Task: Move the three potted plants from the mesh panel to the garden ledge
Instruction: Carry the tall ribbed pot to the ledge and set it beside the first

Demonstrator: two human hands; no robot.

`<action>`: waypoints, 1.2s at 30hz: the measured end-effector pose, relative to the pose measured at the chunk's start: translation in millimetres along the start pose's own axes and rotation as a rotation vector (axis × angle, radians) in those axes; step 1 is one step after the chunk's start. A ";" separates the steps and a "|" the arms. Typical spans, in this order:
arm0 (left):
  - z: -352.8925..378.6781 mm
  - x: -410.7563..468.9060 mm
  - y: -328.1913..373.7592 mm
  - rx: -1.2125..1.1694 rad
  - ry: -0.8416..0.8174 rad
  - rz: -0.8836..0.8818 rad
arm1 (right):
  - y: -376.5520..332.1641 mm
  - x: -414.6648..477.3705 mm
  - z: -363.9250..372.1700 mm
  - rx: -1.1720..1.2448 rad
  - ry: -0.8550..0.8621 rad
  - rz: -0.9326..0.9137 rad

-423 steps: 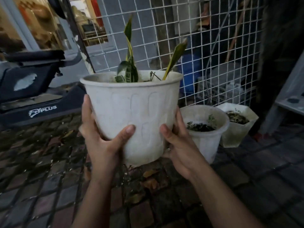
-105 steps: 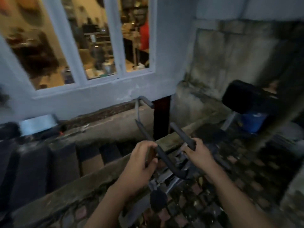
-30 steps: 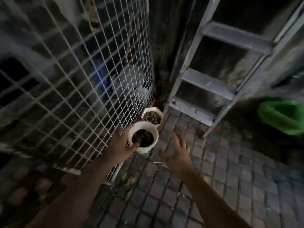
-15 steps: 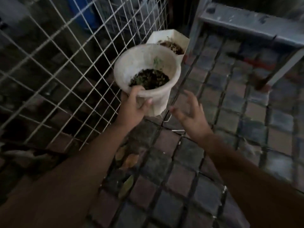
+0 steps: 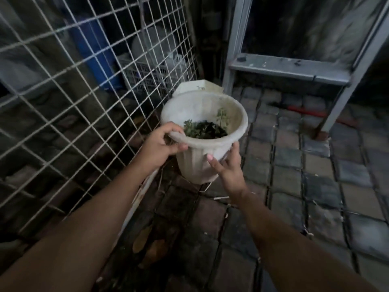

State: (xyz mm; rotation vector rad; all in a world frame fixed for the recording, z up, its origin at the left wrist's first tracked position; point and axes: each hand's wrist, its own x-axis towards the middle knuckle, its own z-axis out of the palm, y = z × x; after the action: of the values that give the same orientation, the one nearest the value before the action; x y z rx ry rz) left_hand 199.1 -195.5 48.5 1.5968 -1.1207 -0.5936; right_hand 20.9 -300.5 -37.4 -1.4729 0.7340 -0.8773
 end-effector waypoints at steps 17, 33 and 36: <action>57.0 -51.9 -19.1 -0.366 0.185 -0.020 | 10.0 -12.8 -39.4 0.134 -0.028 0.023; 101.9 -52.7 -116.8 -0.053 -0.009 -0.204 | 59.1 -11.8 -39.9 0.107 -0.073 0.113; 102.9 -46.6 -126.1 0.002 0.007 -0.245 | 62.7 -3.4 -44.2 0.102 -0.121 0.136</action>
State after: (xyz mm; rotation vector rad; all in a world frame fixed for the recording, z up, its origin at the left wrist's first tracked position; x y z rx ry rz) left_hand 140.1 -200.6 -110.1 1.7496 -0.9272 -0.7466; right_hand -15.5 -326.1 -100.0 -1.3566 0.6813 -0.7059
